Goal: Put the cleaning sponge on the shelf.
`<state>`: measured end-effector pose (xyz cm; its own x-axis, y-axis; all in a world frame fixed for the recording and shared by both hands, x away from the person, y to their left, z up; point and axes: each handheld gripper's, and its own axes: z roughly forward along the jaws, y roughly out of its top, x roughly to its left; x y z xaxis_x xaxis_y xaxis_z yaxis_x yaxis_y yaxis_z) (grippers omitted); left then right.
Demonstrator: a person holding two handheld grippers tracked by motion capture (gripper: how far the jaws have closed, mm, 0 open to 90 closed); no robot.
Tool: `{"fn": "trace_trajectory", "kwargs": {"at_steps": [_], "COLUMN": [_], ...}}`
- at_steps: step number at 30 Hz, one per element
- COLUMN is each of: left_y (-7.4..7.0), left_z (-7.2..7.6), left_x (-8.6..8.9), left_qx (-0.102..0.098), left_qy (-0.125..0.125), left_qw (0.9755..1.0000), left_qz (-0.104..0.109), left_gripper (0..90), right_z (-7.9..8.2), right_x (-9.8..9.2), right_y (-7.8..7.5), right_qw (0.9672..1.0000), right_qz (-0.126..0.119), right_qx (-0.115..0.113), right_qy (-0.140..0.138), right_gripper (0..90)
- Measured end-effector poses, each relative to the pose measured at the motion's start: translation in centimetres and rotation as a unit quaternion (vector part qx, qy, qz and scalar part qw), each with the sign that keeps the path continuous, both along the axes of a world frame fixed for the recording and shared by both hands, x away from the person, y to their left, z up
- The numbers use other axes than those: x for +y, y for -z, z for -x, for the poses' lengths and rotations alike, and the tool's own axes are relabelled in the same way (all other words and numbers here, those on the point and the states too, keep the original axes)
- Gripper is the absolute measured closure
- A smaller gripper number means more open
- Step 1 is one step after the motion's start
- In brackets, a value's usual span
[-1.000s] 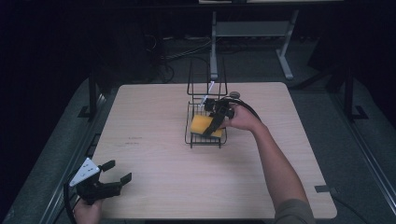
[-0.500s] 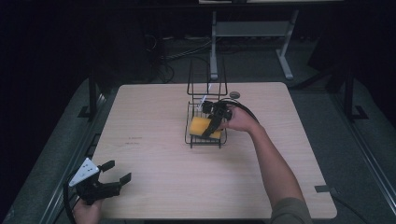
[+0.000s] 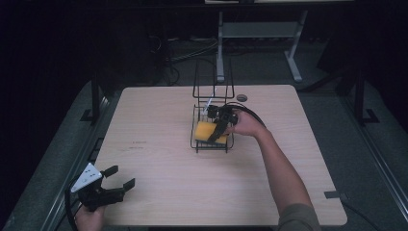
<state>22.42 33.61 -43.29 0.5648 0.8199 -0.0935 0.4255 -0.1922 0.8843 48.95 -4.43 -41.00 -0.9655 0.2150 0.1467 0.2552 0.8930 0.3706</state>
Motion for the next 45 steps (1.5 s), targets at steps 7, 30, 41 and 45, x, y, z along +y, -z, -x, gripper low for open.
{"fn": "trace_trajectory", "kwargs": {"at_steps": [7, 30, 41, 45], "left_y": [0.0, 0.0, 0.0, 0.0], "left_z": [0.0, -0.1, -0.1, -0.1], "left_x": [0.0, -0.2, -0.4, -0.4], "left_qx": [0.000, 0.003, 0.002, 0.002], "left_qy": [0.000, 0.005, 0.005, 0.006], "left_qw": [1.0000, 1.0000, 1.0000, 1.0000], "left_qz": [0.000, -0.001, -0.001, -0.002], "left_gripper": [13.4, 13.4, 13.4, 13.5], "right_z": [0.1, 0.7, 1.0, 1.0], "right_x": [0.1, -0.9, -1.8, -2.3], "right_y": [-0.1, -2.0, -2.3, -2.2], "right_qw": [1.0000, 0.9991, 0.9987, 0.9976], "right_qz": [0.001, -0.032, -0.037, -0.055], "right_qx": [-0.002, -0.023, -0.021, -0.025], "right_qy": [0.003, 0.016, 0.029, 0.033], "right_gripper": [18.1, 15.7, 15.2, 15.2]}}
